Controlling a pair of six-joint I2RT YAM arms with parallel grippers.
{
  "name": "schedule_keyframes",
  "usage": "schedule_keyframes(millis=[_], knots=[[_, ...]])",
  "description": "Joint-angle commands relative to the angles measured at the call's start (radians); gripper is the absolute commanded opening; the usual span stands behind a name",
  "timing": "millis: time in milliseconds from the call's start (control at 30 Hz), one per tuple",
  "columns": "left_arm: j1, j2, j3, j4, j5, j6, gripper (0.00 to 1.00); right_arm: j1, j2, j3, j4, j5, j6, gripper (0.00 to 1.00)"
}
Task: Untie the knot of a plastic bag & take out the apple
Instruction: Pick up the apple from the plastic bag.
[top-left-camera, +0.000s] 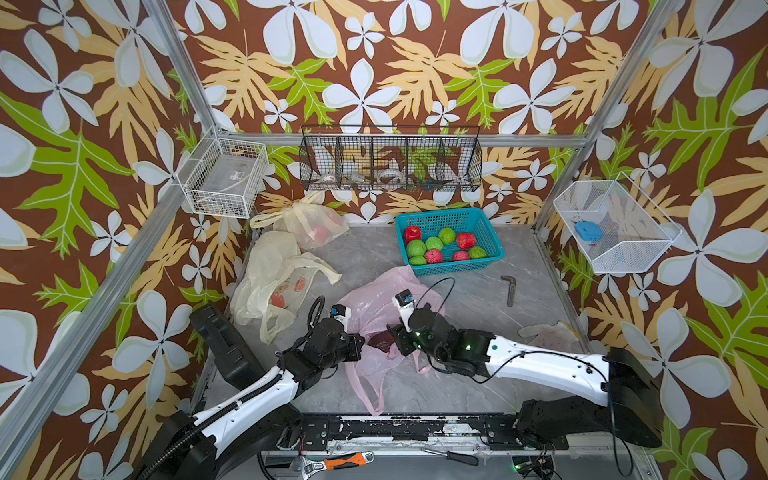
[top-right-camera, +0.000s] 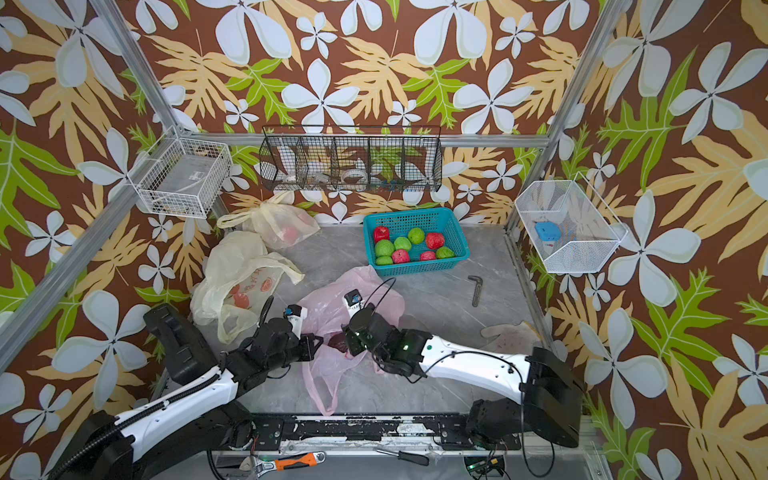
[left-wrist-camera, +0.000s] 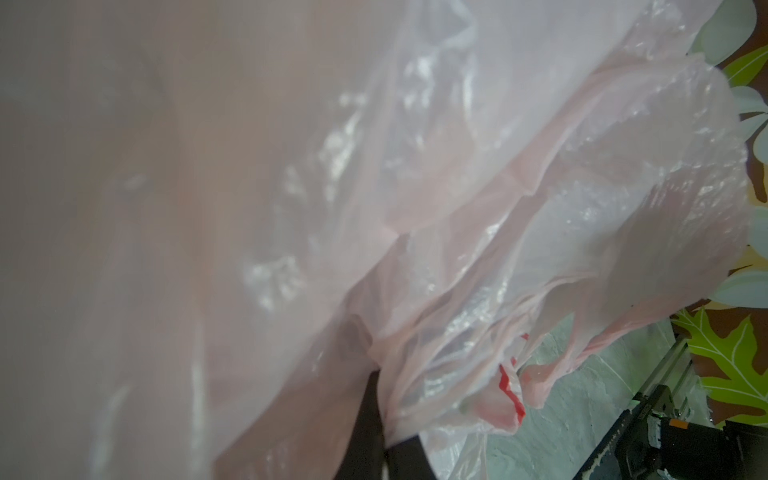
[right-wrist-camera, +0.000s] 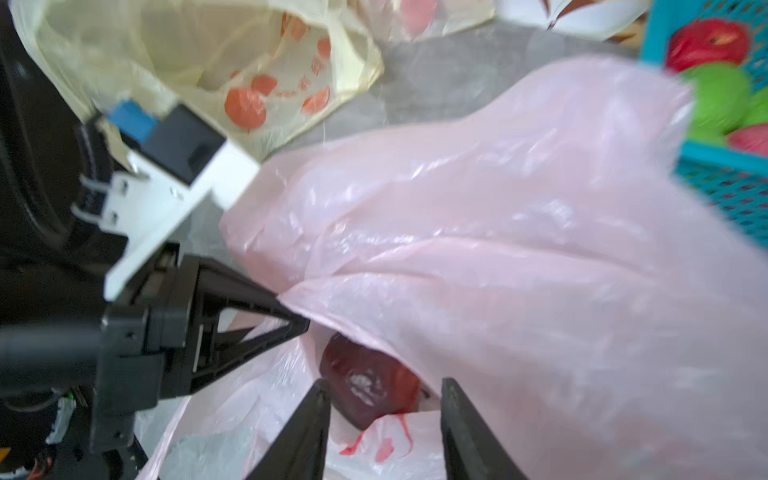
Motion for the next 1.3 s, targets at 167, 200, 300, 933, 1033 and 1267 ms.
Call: schedule_keyframes(millis=[167, 200, 300, 933, 1033, 1267], knots=[[0.002, -0.023, -0.025, 0.015, 0.021, -0.012, 0.0, 0.027, 0.245, 0.125, 0.008, 0.098, 0.029, 0.48], [0.002, -0.025, -0.026, 0.007, 0.023, -0.013, 0.0, 0.026, 0.275, 0.149, -0.014, 0.116, 0.019, 0.5], [0.002, -0.041, -0.03, -0.014, 0.03, -0.024, 0.0, 0.025, 0.35, 0.223, -0.094, 0.132, 0.004, 0.6], [0.003, -0.165, -0.161, 0.001, 0.026, -0.107, 0.0, 0.014, 0.41, 0.129, -0.063, -0.04, 0.117, 0.87], [0.002, -0.148, -0.168, 0.046, 0.03, -0.109, 0.0, 0.014, 0.431, 0.135, -0.056, -0.075, 0.12, 0.88], [0.002, -0.092, -0.154, 0.078, 0.045, -0.104, 0.0, 0.016, 0.405, 0.129, -0.05, -0.062, 0.118, 0.86]])
